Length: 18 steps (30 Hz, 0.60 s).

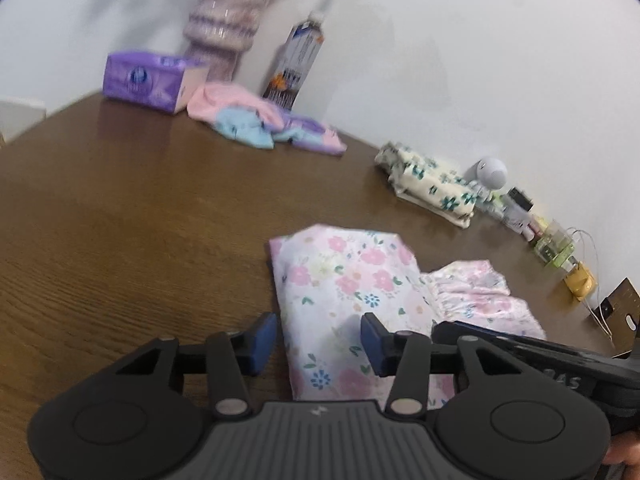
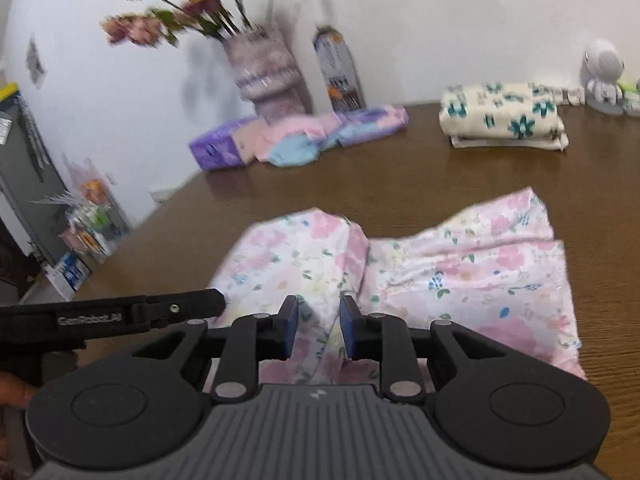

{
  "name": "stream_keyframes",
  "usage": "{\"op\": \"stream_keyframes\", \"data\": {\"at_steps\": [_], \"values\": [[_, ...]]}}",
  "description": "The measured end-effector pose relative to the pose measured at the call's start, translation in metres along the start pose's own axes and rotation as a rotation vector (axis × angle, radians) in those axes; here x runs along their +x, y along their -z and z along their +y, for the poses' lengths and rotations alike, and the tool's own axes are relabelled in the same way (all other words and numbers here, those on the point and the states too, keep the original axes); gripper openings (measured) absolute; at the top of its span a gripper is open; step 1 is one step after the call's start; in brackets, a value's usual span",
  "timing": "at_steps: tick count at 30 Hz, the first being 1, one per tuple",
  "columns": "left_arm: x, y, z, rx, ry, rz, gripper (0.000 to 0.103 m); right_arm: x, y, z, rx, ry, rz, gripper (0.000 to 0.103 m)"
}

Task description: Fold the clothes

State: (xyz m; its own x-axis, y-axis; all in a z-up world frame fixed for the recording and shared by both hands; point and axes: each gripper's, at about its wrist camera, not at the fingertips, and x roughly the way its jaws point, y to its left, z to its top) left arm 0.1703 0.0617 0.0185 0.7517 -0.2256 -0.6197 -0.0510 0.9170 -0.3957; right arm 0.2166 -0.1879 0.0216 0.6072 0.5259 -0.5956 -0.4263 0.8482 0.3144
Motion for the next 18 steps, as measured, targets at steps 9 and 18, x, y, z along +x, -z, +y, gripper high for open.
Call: {"op": "stream_keyframes", "data": {"at_steps": [9,18], "values": [[-0.012,-0.005,0.017,-0.11,0.064,-0.01,0.041,-0.002,-0.006,-0.009,0.022,-0.011,-0.03,0.023],[0.001,0.002,0.037,-0.27,0.175,0.064,0.036,0.012,0.001,-0.021,0.062,-0.019,0.019,0.019]]}}
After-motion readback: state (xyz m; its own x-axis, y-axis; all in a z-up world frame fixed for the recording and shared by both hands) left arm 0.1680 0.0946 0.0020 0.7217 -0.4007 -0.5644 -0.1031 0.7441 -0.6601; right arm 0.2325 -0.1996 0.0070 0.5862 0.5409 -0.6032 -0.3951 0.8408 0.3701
